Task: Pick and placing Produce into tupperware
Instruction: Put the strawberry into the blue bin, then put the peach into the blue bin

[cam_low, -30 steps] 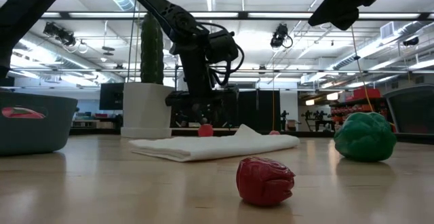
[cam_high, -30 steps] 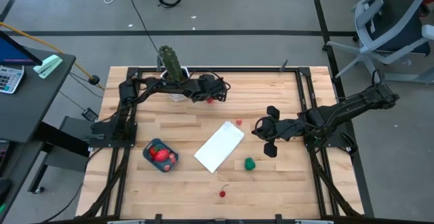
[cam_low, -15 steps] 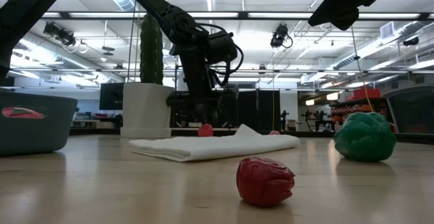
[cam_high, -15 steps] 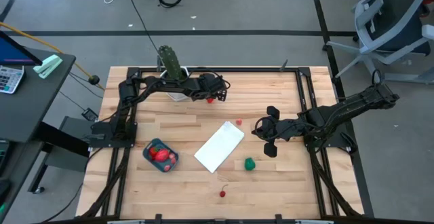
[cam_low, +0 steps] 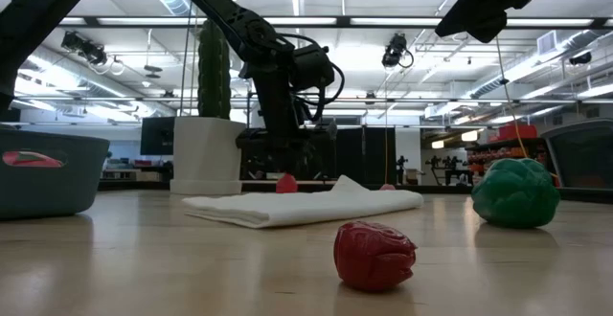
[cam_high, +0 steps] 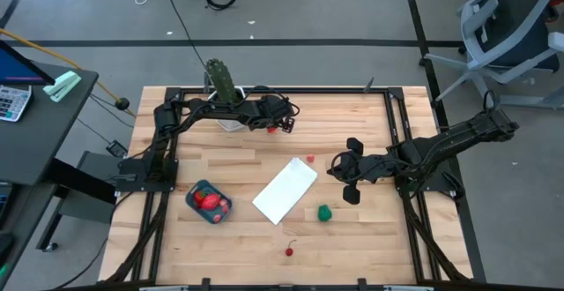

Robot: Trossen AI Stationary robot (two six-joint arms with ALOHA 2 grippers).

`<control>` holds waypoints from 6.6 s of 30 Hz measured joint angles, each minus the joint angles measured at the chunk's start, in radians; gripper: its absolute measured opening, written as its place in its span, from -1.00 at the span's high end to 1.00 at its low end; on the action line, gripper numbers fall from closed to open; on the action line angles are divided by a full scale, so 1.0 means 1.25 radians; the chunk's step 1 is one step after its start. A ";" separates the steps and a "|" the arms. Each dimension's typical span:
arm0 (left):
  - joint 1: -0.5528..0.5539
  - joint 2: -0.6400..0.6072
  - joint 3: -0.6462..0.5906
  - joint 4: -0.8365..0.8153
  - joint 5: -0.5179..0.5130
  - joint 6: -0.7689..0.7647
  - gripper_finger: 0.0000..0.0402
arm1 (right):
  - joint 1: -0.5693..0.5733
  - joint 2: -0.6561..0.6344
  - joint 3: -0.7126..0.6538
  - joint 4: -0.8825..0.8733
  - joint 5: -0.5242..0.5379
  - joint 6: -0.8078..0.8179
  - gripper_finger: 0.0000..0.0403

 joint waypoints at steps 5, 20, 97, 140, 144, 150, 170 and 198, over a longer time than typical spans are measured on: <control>-0.001 0.000 0.000 0.001 -0.004 0.022 0.98 | 0.000 0.000 0.000 0.000 0.000 0.000 0.93; -0.090 -0.013 0.000 0.010 -0.036 0.087 0.99 | 0.000 0.000 0.000 0.000 0.000 0.000 0.93; -0.710 -0.106 -0.001 -0.905 0.020 -0.783 0.56 | 0.000 0.037 0.000 -0.009 0.007 0.077 0.93; -0.504 -0.107 0.000 -0.862 -0.192 -0.669 0.60 | -0.346 0.502 0.029 0.152 -0.121 0.113 -0.01; -0.503 -0.107 0.000 -0.862 -0.194 -0.669 0.63 | -0.345 0.530 0.029 0.152 -0.120 0.112 0.00; -0.503 -0.107 0.000 -0.861 -0.200 -0.669 0.62 | -0.340 0.533 0.030 0.156 -0.117 0.085 0.16; -0.493 -0.202 0.053 -0.906 -0.667 -0.690 0.78 | -0.164 0.455 0.048 0.731 -0.206 -0.067 0.65; -0.381 -0.353 0.602 -0.903 -0.624 0.014 0.79 | -0.098 1.123 0.941 0.298 -0.241 -0.198 0.67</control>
